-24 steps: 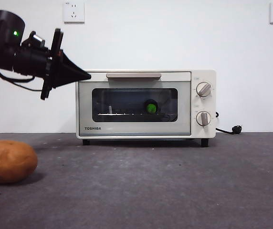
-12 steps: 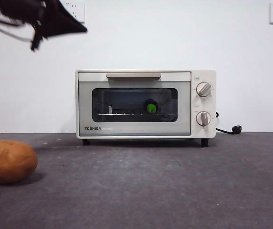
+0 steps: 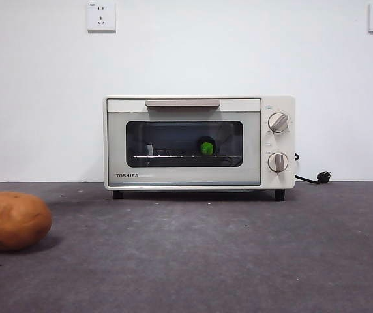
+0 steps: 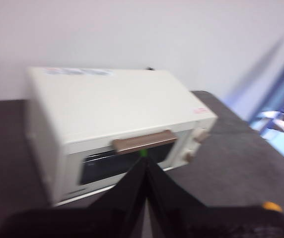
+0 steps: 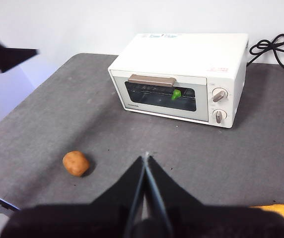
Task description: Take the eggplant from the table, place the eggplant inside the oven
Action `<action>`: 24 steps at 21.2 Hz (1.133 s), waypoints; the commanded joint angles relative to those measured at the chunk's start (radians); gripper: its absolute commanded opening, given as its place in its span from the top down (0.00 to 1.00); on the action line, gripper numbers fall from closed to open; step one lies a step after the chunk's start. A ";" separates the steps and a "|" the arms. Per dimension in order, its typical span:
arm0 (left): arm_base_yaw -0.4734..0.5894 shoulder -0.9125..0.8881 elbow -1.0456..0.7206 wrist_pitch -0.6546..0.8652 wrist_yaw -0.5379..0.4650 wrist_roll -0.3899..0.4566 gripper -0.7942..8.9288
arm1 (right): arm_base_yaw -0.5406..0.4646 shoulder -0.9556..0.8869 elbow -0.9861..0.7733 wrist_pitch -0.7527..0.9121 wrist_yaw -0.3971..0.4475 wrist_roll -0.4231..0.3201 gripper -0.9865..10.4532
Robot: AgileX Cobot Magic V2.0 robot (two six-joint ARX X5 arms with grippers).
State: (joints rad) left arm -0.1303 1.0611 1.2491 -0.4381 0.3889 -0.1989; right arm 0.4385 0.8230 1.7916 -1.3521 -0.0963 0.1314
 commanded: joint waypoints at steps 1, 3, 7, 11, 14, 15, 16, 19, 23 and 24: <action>-0.002 -0.098 0.002 -0.079 -0.097 0.058 0.92 | 0.000 -0.003 -0.001 -0.023 0.000 0.004 0.92; -0.002 -0.161 0.002 -0.124 -0.133 0.067 0.92 | 0.000 -0.003 -0.001 -0.023 0.000 0.004 0.92; -0.002 -0.264 0.002 -0.195 -0.178 0.069 0.93 | 0.000 -0.002 -0.001 -0.023 0.000 0.004 0.91; -0.002 -0.324 0.002 -0.243 -0.188 0.072 0.93 | 0.000 -0.002 -0.001 -0.023 0.000 0.004 0.91; -0.002 -0.344 0.002 -0.268 -0.188 0.071 0.93 | 0.000 -0.002 -0.001 -0.023 0.000 0.004 0.91; -0.002 -0.346 0.002 -0.275 -0.188 0.071 0.93 | 0.000 -0.002 -0.001 -0.023 0.000 0.004 0.91; -0.002 -0.348 0.002 -0.283 -0.188 0.071 0.93 | 0.000 -0.002 -0.001 -0.023 0.000 0.004 0.91; -0.002 -0.348 0.002 -0.301 -0.188 0.071 0.92 | 0.000 -0.002 -0.001 -0.023 0.000 0.004 0.91; -0.002 -0.348 0.002 -0.294 -0.188 0.071 0.92 | 0.000 -0.001 -0.001 -0.023 0.000 0.004 0.91; -0.002 -0.348 0.003 -0.289 -0.188 0.071 0.92 | 0.000 0.000 -0.001 -0.023 0.000 0.004 0.91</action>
State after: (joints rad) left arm -0.1303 0.7181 1.2510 -0.7376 0.2008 -0.1410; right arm 0.4385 0.8234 1.7916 -1.3521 -0.0963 0.1314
